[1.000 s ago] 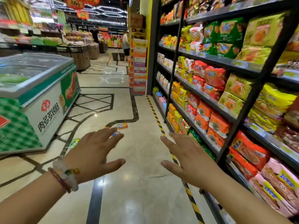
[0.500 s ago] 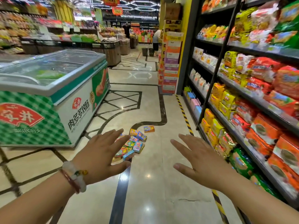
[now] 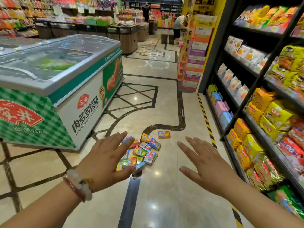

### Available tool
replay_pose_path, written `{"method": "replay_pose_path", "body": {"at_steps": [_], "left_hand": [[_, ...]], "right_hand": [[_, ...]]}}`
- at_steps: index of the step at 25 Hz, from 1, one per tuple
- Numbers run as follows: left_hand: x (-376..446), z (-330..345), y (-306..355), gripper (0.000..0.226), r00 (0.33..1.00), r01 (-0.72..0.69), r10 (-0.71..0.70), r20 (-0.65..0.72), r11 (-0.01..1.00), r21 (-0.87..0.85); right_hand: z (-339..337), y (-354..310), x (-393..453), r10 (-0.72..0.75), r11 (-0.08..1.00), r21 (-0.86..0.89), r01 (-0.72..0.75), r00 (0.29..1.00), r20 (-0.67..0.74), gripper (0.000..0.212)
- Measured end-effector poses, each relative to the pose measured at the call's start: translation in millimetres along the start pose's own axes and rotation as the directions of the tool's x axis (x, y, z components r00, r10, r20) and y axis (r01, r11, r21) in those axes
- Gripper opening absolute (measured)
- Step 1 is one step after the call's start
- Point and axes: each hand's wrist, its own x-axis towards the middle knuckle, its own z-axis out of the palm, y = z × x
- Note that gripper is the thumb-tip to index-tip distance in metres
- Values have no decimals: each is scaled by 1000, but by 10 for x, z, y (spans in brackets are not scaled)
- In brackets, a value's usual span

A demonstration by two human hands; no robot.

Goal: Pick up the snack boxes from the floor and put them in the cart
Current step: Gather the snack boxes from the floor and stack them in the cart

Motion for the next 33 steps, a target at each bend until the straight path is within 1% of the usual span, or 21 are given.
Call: {"method": "replay_pose_path", "body": {"at_steps": [4, 7, 8, 10, 12, 14, 15, 17, 21, 24, 28, 31, 33], "left_hand": [[612, 494, -649, 72, 1000, -12, 12, 15, 1000, -16], [1204, 908, -1196, 72, 998, -64, 64, 7, 998, -18], [1433, 1070, -1411, 72, 996, -80, 81, 26, 996, -37], [1802, 1371, -1742, 71, 992, -113, 116, 44, 992, -61], [2100, 1739, -2003, 71, 985, -149, 155, 72, 986, -80], [2324, 2205, -2190, 69, 979, -165, 177, 100, 980, -111], [2410, 2445, -2251, 68, 977, -170, 184, 105, 977, -127], [2536, 3001, -2354, 68, 974, -172, 190, 119, 973, -152], [2474, 4427, -2395, 66, 970, -106, 151, 191, 969, -225], [2287, 5607, -2288, 64, 953, -44, 111, 281, 971, -234], [2025, 7134, -2138, 62, 914, 33, 67, 401, 971, -236], [1873, 8169, -2087, 62, 881, 38, 69, 469, 976, -216], [1790, 8729, -2039, 63, 857, 2, 110, 503, 976, -216]], "right_hand": [[295, -10, 957, 9, 999, 31, -11, 999, 42, 65], [596, -45, 1692, -8, 998, 68, 5, 999, 47, 64], [719, -61, 1992, 4, 995, 99, -10, 998, 61, 64], [966, -93, 2492, 32, 988, 151, -36, 999, 28, 65], [1275, -112, 2934, 43, 983, 175, -46, 999, 16, 65], [1712, -122, 3324, 62, 984, 169, -63, 998, 12, 64], [1947, -131, 3486, 67, 983, 172, -64, 998, -14, 64], [2528, -142, 3755, 81, 977, 199, -78, 997, -7, 64], [3860, -218, 4041, 65, 963, 259, -74, 997, 40, 63], [4921, -296, 4053, 77, 949, 300, -94, 995, 69, 63], [6355, -406, 4076, 84, 921, 370, -120, 990, 110, 62], [7390, -459, 4177, 93, 915, 381, -131, 989, 115, 65], [7976, -501, 4274, 108, 899, 405, -167, 980, 164, 72]]}}
